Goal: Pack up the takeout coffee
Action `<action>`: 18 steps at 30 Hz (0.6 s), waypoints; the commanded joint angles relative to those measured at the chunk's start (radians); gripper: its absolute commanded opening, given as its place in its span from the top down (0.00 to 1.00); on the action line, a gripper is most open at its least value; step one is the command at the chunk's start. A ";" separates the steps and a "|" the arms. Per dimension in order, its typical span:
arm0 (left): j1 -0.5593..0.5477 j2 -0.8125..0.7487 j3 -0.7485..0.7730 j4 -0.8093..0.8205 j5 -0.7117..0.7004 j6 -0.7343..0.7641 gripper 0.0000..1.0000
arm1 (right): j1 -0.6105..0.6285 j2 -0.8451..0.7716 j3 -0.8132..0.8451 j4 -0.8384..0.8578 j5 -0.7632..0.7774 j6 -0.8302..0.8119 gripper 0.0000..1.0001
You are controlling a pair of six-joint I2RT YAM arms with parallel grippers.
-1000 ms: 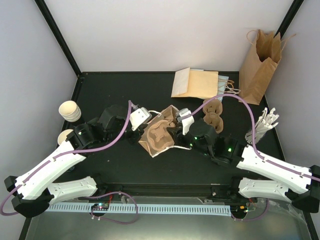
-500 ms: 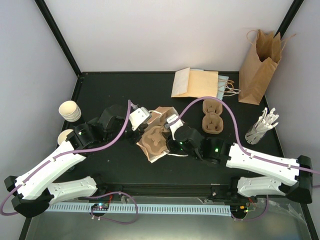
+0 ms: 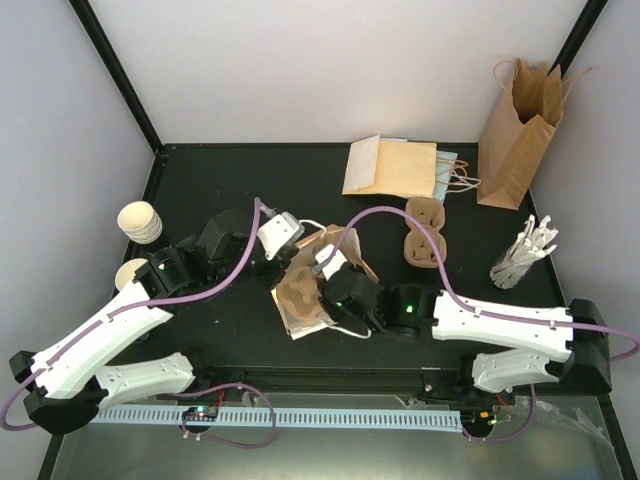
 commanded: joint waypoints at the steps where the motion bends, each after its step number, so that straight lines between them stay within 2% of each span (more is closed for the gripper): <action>1: -0.006 0.001 -0.004 0.076 0.028 -0.050 0.98 | 0.017 0.036 0.004 0.010 0.048 -0.002 0.72; 8: -0.006 -0.011 -0.022 0.109 0.045 -0.090 0.98 | 0.018 0.065 -0.013 -0.002 0.015 0.033 0.72; 18: -0.006 -0.013 -0.060 0.142 0.099 -0.120 0.98 | 0.013 0.143 -0.006 -0.052 0.049 0.185 0.68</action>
